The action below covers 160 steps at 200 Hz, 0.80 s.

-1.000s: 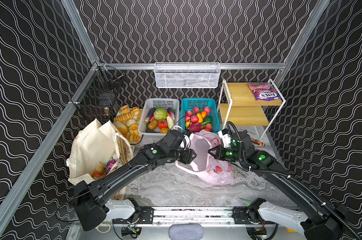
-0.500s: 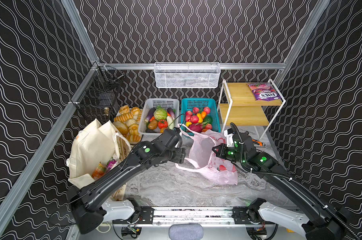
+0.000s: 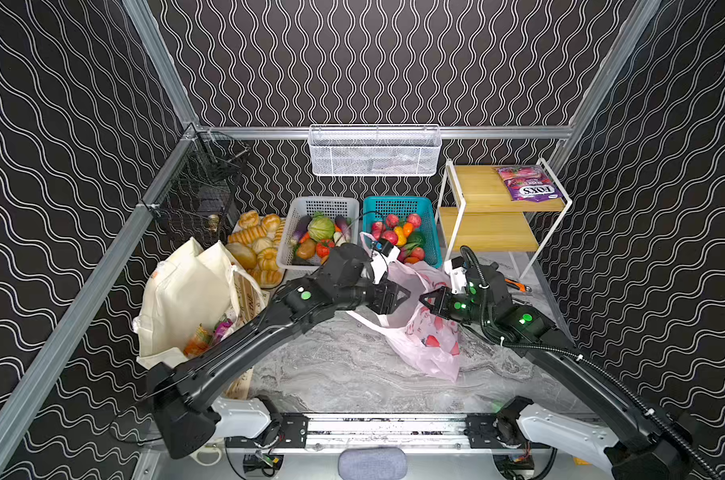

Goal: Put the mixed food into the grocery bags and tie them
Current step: 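Grasp the pink bag's opening with the left gripper while the right gripper holds it, then pull the pink bag open between both grippers and lay it on the table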

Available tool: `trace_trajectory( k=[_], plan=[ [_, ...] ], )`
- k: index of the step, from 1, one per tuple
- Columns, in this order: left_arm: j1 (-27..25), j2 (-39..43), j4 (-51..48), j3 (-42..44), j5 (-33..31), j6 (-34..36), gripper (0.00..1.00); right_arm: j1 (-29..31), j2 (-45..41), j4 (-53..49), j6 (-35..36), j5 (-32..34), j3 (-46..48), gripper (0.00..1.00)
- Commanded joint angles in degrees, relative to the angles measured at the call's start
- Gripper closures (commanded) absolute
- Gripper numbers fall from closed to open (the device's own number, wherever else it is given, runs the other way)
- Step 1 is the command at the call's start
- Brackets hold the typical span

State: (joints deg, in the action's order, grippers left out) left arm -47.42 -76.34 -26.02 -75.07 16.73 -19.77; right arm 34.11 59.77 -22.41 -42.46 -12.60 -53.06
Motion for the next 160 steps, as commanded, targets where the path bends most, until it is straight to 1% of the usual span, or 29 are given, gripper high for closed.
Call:
trace_trajectory(
  k=[1,12,31,59,75,105,111,131,151,160],
  plan=[
    [-0.5,-2.3,-2.1,-0.7,6.4,5.1,0.41,-0.1,0.3,2.1,-1.1,-0.6,-0.6,1.00],
    [-0.9,-3.1,-3.1,-0.5,6.2,6.1,0.41,-0.2,0.2,2.7,-1.5,-1.1,-0.4,1.00],
    [-1.2,-3.4,-2.4,0.7,7.5,6.8,0.39,-0.4,0.2,3.9,-2.6,-1.9,0.1,1.00],
    [-1.8,-4.2,-2.7,1.3,9.8,8.3,0.40,-0.7,1.3,3.4,-3.8,-2.8,-0.7,1.00],
    [-2.6,-5.6,-4.7,1.0,8.2,9.6,0.40,-0.7,2.0,3.6,-4.5,-3.6,-1.2,0.99],
    [-3.8,-7.8,-8.6,-0.2,2.0,11.9,0.44,-0.8,2.2,4.4,-5.6,-4.6,-1.4,0.98],
    [-3.9,-7.9,-8.8,-0.4,0.8,12.1,0.46,-0.9,2.3,4.4,-5.6,-4.7,-1.4,0.98],
    [-4.0,-6.9,-7.1,0.2,-0.1,12.0,0.67,-0.8,2.4,3.7,-5.7,-4.3,-1.7,0.98],
    [-4.1,-4.2,-2.4,2.5,0.4,11.2,0.87,-1.0,2.4,2.8,-5.7,-3.9,-2.0,0.92],
    [-4.1,-3.2,-0.7,3.5,0.6,11.0,0.94,-1.0,2.6,3.2,-5.4,-5.1,-2.0,0.91]
  ],
)
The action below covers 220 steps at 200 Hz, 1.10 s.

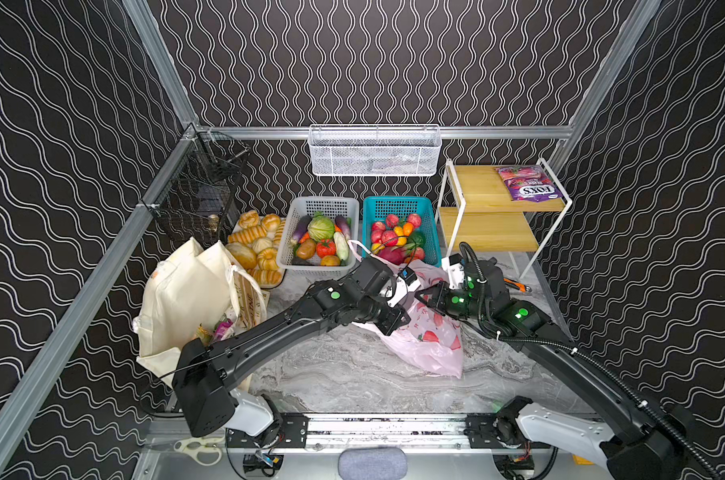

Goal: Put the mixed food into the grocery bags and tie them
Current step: 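Pull the pink bag open between both grippers and lay it on the table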

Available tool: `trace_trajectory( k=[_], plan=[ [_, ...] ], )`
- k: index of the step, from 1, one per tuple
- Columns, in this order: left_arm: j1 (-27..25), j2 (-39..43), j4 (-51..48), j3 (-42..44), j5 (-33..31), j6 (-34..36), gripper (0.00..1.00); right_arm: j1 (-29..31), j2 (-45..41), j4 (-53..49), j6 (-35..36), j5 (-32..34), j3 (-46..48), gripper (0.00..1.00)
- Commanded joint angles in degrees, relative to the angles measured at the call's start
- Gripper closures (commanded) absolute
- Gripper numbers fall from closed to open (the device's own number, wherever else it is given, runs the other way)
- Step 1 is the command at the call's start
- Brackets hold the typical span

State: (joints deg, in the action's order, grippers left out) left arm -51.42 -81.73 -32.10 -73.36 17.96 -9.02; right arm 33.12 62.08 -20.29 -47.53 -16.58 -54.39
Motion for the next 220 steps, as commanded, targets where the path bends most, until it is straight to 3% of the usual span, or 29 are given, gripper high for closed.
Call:
trace_trajectory(
  k=[1,9,39,65,100,133,181,207,220],
  plan=[
    [-0.1,2.3,5.5,1.9,-0.6,0.2,0.95,0.0,0.3,1.1,-0.3,-1.3,-0.6,0.90],
    [-0.1,2.9,6.9,2.6,-0.4,0.2,1.00,0.0,0.6,1.4,-0.5,-2.3,-0.6,0.88],
    [-0.1,3.0,8.0,2.6,0.9,0.7,1.00,0.0,2.4,0.0,-1.1,-4.6,-2.2,0.78],
    [-0.3,1.8,7.3,1.7,2.0,1.3,1.00,0.1,3.8,-0.6,-2.6,-5.9,-4.3,0.56],
    [-1.1,1.1,6.4,1.2,0.9,2.0,1.00,0.3,6.5,-10.0,-2.7,-1.3,-8.6,0.44],
    [-1.5,1.4,6.8,1.7,-0.3,1.9,0.98,0.4,9.6,-16.7,-0.3,2.9,-11.6,0.41],
    [-1.5,3.4,8.8,6.8,-0.7,-0.1,0.93,0.5,10.6,-12.9,1.7,-3.5,-10.0,0.40],
    [-1.5,4.3,10.1,11.2,-1.2,-2.7,0.90,0.3,10.9,-15.1,1.5,2.6,-7.4,0.40],
    [-1.5,4.6,10.5,12.8,-0.1,-4.5,0.80,0.3,11.1,-15.3,1.2,2.2,-6.4,0.40]
  ],
)
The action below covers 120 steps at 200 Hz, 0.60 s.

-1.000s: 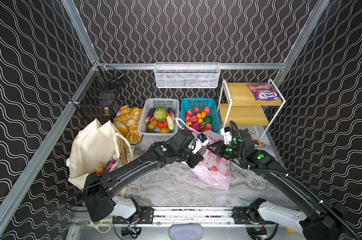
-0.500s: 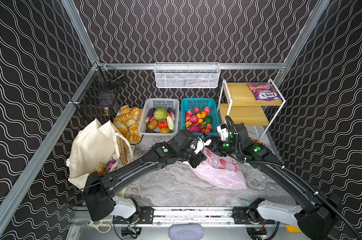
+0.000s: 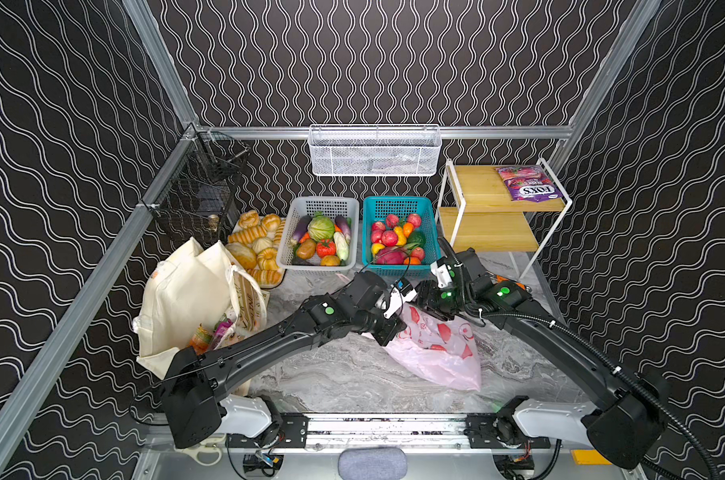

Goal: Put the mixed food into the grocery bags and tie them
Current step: 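Pull the pink bag open between both grippers and lay it on the table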

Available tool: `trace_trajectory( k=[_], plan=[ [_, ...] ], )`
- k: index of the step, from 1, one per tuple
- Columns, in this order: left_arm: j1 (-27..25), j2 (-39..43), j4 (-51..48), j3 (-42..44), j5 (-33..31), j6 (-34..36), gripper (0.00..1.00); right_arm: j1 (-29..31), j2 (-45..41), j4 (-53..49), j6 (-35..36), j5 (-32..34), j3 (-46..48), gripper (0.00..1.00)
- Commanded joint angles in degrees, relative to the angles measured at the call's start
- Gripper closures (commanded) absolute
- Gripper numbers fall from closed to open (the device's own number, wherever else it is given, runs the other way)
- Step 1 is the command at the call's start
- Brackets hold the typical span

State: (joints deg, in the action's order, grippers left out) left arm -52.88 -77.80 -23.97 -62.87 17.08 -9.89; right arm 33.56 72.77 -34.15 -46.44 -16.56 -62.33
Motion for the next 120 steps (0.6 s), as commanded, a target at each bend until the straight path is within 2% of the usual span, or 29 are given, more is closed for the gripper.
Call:
trace_trajectory(
  k=[1,13,25,40,54,82,120],
  plan=[
    [0.0,0.8,2.5,2.4,0.8,-3.8,0.78,-0.1,0.5,-1.5,0.1,2.1,1.7,0.40],
    [0.0,1.7,3.0,3.6,1.4,-5.7,0.71,-0.1,0.4,-1.4,-0.3,0.9,2.4,0.40],
    [0.0,3.4,2.8,4.5,-0.8,-7.8,0.59,0.0,0.2,-0.9,-0.5,0.2,3.1,0.40],
    [0.0,6.4,2.5,5.6,-4.6,-10.4,0.52,0.8,0.1,-0.7,-0.6,-0.6,3.5,0.39],
    [0.0,9.7,2.1,5.8,-7.4,-11.7,0.47,1.8,0.1,-1.9,-1.3,2.4,3.6,0.39],
    [1.1,13.3,-3.5,2.2,-13.9,-9.4,0.48,4.5,1.5,-3.7,-1.8,6.5,2.6,0.39],
    [9.1,13.5,-11.6,-5.9,-20.4,-13.1,0.50,14.2,10.5,-9.9,-5.2,19.8,-4.8,0.36]
  ],
)
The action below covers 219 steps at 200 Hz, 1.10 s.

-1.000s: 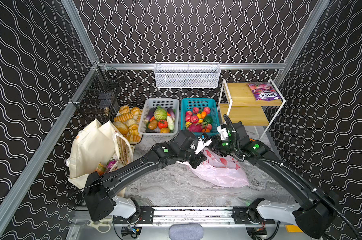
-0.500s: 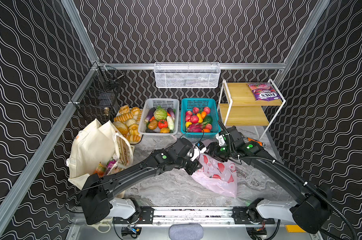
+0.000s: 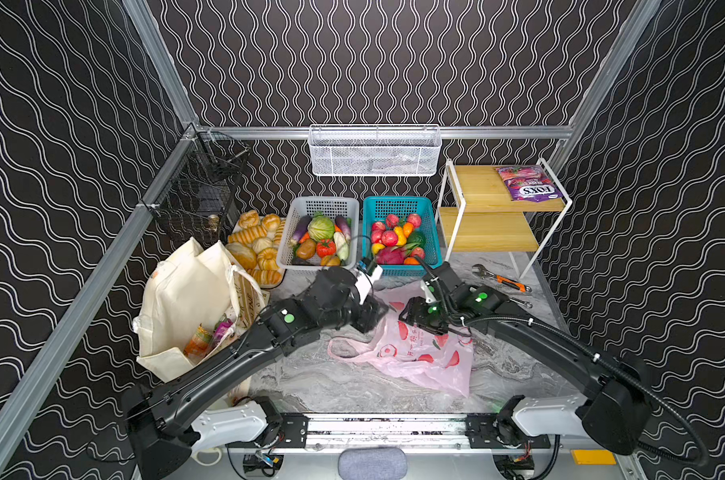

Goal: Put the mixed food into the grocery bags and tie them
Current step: 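Pull the pink bag open between both grippers and lay it on the table, then lift the pink bag's handle with the right gripper while the left gripper withdraws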

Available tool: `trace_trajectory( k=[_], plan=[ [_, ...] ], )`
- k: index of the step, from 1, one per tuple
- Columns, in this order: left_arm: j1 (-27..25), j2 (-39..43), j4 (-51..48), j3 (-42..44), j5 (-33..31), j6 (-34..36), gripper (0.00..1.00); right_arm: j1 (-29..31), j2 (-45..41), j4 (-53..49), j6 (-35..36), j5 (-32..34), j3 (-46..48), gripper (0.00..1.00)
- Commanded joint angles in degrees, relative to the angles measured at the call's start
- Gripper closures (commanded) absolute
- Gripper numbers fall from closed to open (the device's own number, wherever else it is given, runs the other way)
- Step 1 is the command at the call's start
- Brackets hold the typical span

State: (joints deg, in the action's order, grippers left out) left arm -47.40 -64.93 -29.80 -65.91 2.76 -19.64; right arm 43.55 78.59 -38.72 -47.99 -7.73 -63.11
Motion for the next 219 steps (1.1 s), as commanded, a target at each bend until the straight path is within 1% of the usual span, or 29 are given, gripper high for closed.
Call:
trace_trajectory(
  k=[1,9,18,33,49,68,77,88,95,99,122,151,164,184,201,204,210,219],
  plan=[
    [3.8,0.7,-5.9,-3.0,-6.1,-3.6,0.50,4.4,5.0,-5.6,-3.8,11.4,-4.2,0.37],
    [5.5,1.4,-6.3,-3.5,-7.4,-5.2,0.51,5.8,7.3,-7.4,-5.5,14.7,-6.1,0.36],
    [7.5,2.2,-6.9,-3.8,-9.1,-7.2,0.51,7.2,9.6,-8.5,-6.7,16.7,-7.8,0.36],
    [10.3,4.1,-7.1,-3.8,-11.1,-9.7,0.51,9.3,13.5,-8.5,-6.7,17.8,-10.4,0.37],
    [12.2,5.6,-6.6,-3.7,-12.1,-10.3,0.50,10.9,18.4,-10.2,-5.8,18.3,-14.7,0.36],
    [12.4,5.8,-7.2,-4.1,-13.1,-9.2,0.49,12.2,24.5,-15.3,-5.4,21.6,-20.4,0.35],
    [12.5,5.4,-8.4,-4.7,-13.9,-8.8,0.49,12.7,27.3,-18.6,-6.3,23.8,-22.9,0.34],
    [12.6,5.2,-9.7,-5.3,-14.8,-8.5,0.48,13.4,29.6,-21.8,-7.6,26.9,-24.7,0.37],
    [12.6,5.4,-10.1,-5.4,-15.5,-8.6,0.47,13.9,29.8,-23.1,-7.9,27.7,-25.0,0.38],
    [12.6,5.6,-10.1,-5.2,-15.8,-8.6,0.47,14.1,31.6,-23.4,-8.0,27.9,-25.0,0.38],
    [12.7,9.5,-7.7,-1.6,-17.5,-8.6,0.48,14.4,34.7,-22.4,-6.5,27.0,-26.0,0.36],
    [12.9,11.5,-8.2,-0.6,-19.0,-8.3,0.48,14.3,39.1,-25.2,-5.7,30.9,-31.1,0.36],
    [13.0,11.3,-8.7,-1.0,-19.0,-8.1,0.48,14.2,39.8,-24.7,-5.4,31.3,-30.9,0.44],
    [13.0,10.8,-9.0,-1.3,-18.1,-7.6,0.49,14.4,38.2,-24.5,-6.5,32.0,-29.5,0.64],
    [13.0,10.2,-8.5,-1.4,-16.9,-7.5,0.49,14.4,34.8,-23.4,-8.0,33.5,-27.2,0.89],
    [13.0,10.0,-8.5,-1.4,-16.6,-7.4,0.49,14.4,34.3,-23.3,-8.2,34.1,-27.0,0.92],
    [13.0,9.6,-8.4,-1.6,-16.1,-7.3,0.49,14.4,32.5,-23.3,-8.7,34.8,-26.4,0.95],
    [13.0,8.9,-8.4,-2.1,-15.4,-7.1,0.49,14.3,30.5,-23.6,-9.1,36.0,-25.9,0.95]
  ],
)
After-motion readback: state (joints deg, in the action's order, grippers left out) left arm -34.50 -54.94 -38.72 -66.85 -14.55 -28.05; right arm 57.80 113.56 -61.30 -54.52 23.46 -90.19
